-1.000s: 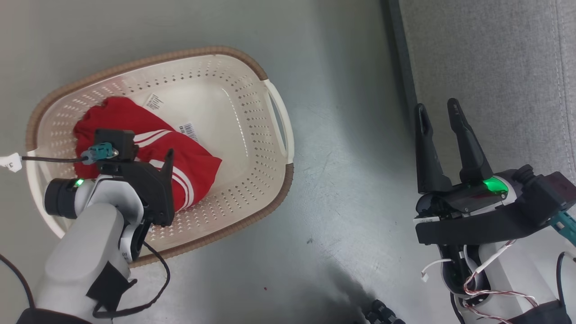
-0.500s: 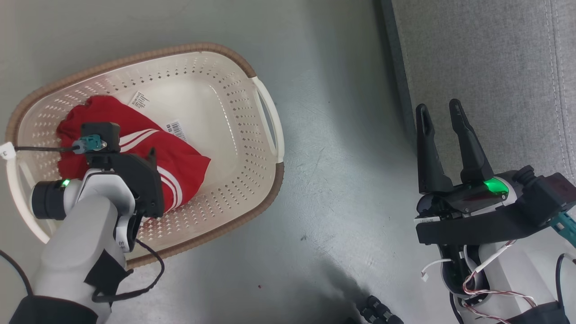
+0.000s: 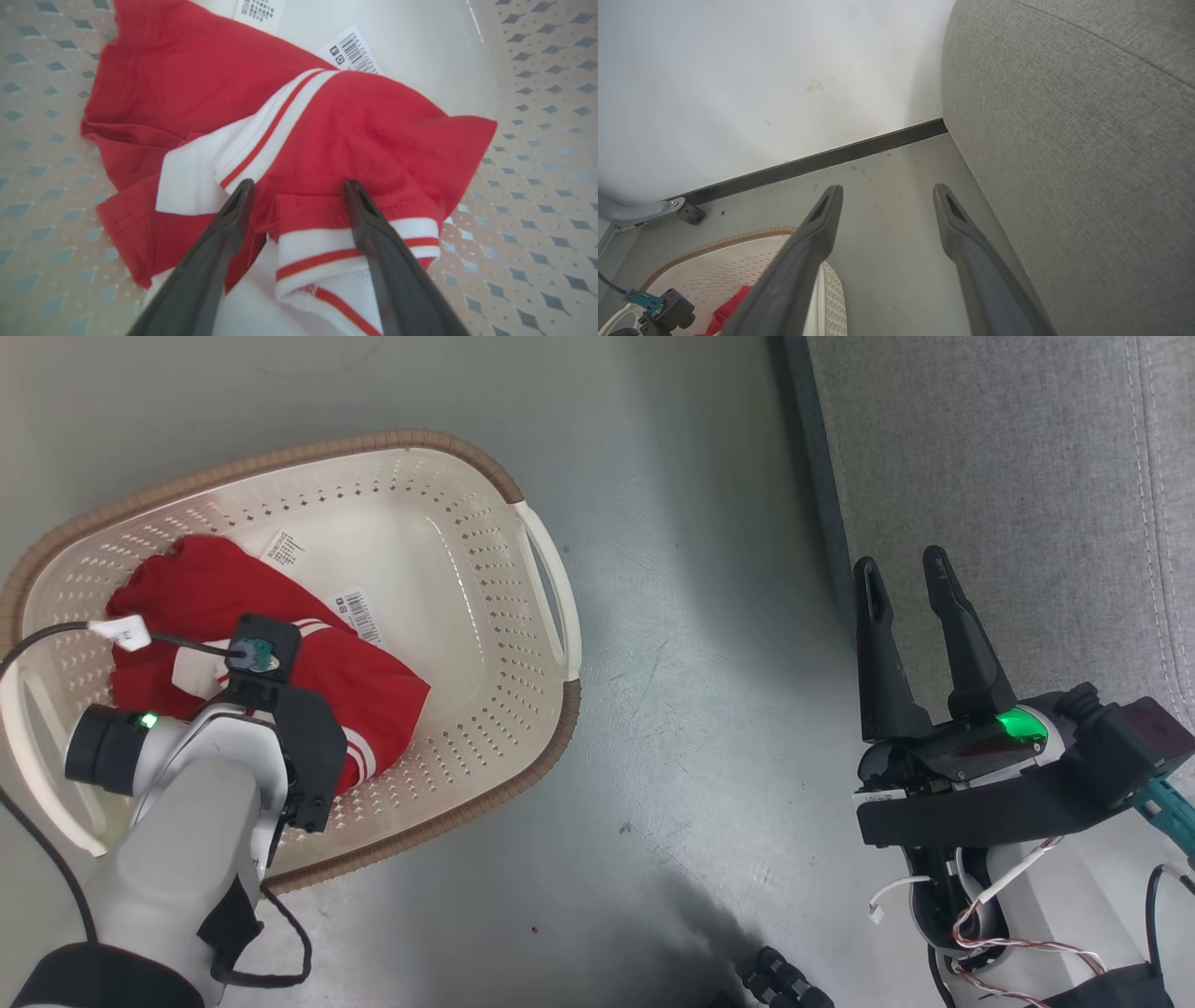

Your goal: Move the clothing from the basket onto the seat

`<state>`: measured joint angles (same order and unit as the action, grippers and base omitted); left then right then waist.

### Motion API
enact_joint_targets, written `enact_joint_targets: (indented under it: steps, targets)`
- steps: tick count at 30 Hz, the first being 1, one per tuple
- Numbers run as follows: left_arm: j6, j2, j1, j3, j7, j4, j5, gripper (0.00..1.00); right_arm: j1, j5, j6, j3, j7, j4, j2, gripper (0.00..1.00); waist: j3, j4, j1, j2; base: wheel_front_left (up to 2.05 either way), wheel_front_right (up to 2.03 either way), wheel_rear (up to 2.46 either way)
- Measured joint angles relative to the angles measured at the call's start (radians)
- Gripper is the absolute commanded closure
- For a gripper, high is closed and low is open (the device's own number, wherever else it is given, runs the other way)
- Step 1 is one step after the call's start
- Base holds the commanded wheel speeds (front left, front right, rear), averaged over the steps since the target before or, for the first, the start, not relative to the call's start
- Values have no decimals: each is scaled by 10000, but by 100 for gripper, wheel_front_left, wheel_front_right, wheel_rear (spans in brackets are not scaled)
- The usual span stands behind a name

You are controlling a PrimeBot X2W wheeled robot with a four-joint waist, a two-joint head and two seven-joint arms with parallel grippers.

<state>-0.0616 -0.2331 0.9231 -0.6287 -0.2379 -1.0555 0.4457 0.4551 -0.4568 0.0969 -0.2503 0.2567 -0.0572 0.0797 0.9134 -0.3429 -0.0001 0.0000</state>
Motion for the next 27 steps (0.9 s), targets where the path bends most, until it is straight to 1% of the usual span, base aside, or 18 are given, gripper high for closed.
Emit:
enact_joint_targets:
  steps: [6, 8, 9, 10, 11, 12, 20, 26, 27]
  targets:
    - [94, -67, 190, -677, -374, -272, -683, 0, -2, 17, 17, 17, 0, -56, -23, 0, 38, 0, 0, 0, 0, 0, 0]
    - [104, -67, 191, -792, -516, -385, -790, 11, -2, 71, 46, 36, 0, -73, -29, 0, 46, 6, 1, 0, 0, 0, 0]
    - [150, -63, 195, -840, -562, -422, -794, 26, -1, 90, 48, 48, 0, -82, -35, 0, 48, 9, 0, 0, 0, 0, 0]
    - [194, -56, 204, -861, -614, -451, -794, 52, -1, 90, 67, 59, 0, -92, -42, 0, 49, 14, 0, 0, 0, 0, 0]
    - [196, -36, 220, -884, -646, -481, -794, 65, -1, 92, 86, 67, 0, -100, -44, 0, 49, 18, 0, 0, 0, 0, 0]
    - [286, -27, 231, -897, -652, -493, -794, 100, -1, 100, 86, 77, 0, -102, -50, 0, 48, 25, 0, 0, 0, 0, 0]
    - [621, 79, 319, -848, -579, -537, -759, 100, 0, 182, 90, 173, 0, -121, -77, 0, 43, 100, 1, 0, 0, 0, 0]
    - [729, 196, 323, -740, -322, -535, -669, 100, 7, 192, 104, 265, 0, -146, -94, 0, 6, 170, 1, 0, 0, 0, 0]
    - [811, 215, 326, -713, -278, -531, -654, 100, 10, 194, 104, 280, 0, -148, -94, 0, -6, 183, 1, 0, 0, 0, 0]
